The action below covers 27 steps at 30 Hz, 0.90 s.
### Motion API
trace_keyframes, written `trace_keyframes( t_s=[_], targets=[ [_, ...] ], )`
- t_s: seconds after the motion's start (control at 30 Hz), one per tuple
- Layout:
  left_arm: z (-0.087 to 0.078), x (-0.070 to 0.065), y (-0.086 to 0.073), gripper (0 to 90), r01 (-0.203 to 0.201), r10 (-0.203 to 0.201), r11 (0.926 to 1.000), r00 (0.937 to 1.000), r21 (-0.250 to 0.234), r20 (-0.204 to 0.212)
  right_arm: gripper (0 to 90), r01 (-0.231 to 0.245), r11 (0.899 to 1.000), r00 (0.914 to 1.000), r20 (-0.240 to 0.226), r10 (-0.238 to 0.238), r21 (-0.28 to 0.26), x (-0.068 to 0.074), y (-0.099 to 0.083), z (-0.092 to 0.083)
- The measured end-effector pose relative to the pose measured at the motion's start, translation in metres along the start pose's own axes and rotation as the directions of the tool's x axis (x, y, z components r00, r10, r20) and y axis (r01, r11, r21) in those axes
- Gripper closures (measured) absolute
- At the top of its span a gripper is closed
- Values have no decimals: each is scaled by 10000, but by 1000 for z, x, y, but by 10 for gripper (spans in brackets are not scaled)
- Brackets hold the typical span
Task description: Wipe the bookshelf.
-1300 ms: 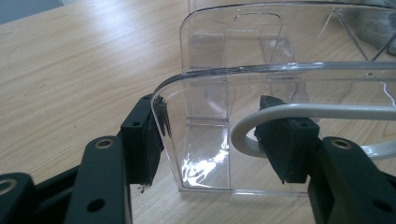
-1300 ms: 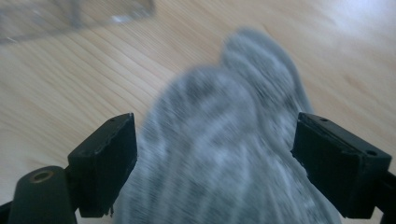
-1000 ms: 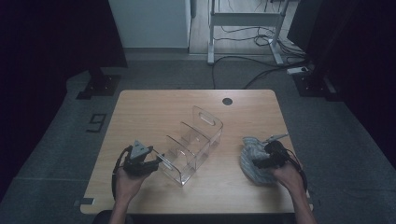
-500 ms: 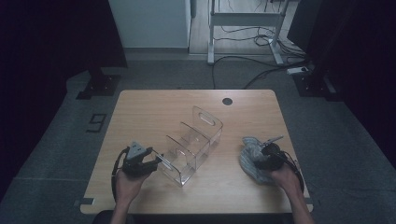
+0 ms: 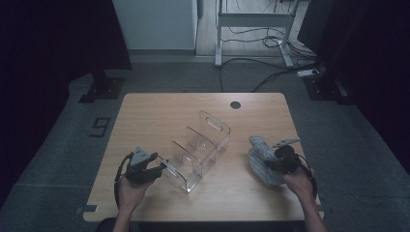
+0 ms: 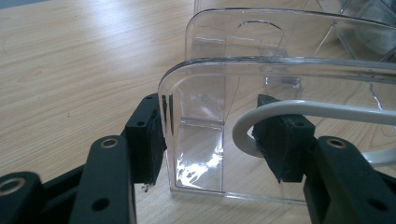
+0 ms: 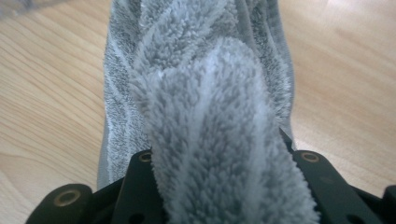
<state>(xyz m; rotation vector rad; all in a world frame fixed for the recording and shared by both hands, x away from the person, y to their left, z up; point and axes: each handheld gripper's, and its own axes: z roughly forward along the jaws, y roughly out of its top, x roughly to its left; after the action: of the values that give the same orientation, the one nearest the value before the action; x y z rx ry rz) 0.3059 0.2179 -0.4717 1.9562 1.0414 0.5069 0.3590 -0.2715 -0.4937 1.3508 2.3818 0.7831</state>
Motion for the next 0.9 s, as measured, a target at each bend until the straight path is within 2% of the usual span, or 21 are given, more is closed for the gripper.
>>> trace_keyframes(
  t_s=[0.13,0.3,0.4,0.9],
  targets=[
    [-1,1,-1,450,-48,48,10000,10000,23,69,615,-182,9988,9998,-109,178,-458,1,5,-10],
    [-4,2,-2,450,-125,124,9999,9998,59,180,613,-120,9979,9994,-328,100,-634,3,15,-14],
    [-5,3,-3,450,-139,138,9999,9996,59,241,611,47,9981,9991,-407,-72,-621,7,22,-13],
    [-10,4,-5,449,-391,383,9992,9972,116,637,607,162,9947,9975,-664,-230,-1011,23,57,-2]
  ],
)
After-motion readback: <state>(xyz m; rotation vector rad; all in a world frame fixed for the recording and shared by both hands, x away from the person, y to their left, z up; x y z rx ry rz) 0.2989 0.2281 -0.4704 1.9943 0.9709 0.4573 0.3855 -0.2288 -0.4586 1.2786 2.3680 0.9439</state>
